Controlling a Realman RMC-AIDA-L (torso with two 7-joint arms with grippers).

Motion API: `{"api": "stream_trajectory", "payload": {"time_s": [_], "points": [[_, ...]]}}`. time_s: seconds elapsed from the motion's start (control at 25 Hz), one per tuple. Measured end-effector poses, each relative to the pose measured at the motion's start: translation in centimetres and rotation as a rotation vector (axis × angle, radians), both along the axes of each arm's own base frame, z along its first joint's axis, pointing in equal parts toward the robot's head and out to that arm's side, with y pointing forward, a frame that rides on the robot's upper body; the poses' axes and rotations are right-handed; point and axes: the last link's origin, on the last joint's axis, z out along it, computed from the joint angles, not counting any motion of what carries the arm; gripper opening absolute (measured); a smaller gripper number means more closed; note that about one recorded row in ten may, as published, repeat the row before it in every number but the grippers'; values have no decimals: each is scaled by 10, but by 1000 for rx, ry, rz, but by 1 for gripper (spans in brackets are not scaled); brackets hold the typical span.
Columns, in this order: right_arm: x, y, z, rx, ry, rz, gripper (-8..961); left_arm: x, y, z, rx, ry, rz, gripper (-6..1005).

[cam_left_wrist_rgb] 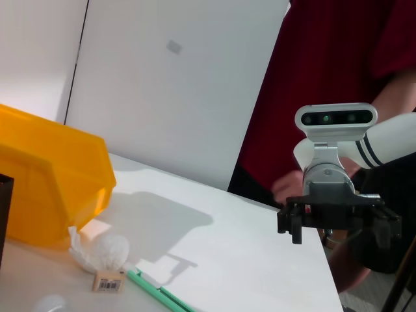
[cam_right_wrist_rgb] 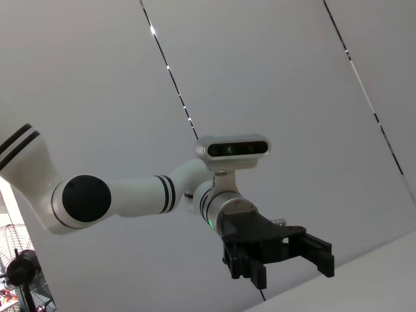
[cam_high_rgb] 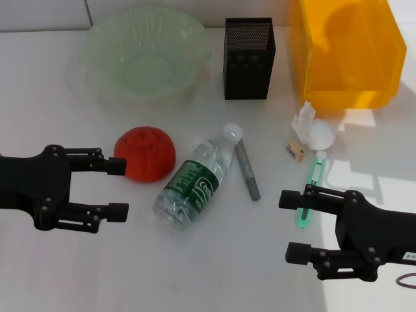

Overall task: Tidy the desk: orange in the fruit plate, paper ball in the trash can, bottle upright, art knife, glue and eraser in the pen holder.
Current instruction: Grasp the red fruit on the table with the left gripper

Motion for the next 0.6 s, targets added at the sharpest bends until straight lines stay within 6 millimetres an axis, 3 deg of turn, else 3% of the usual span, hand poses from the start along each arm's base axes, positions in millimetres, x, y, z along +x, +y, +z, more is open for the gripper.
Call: {"api": "stream_trajectory", "payload": {"time_s": [0.6], "points": [[2,-1,-1,4,-6,-12,823,-2,16,-7,80,29,42,799]]}}
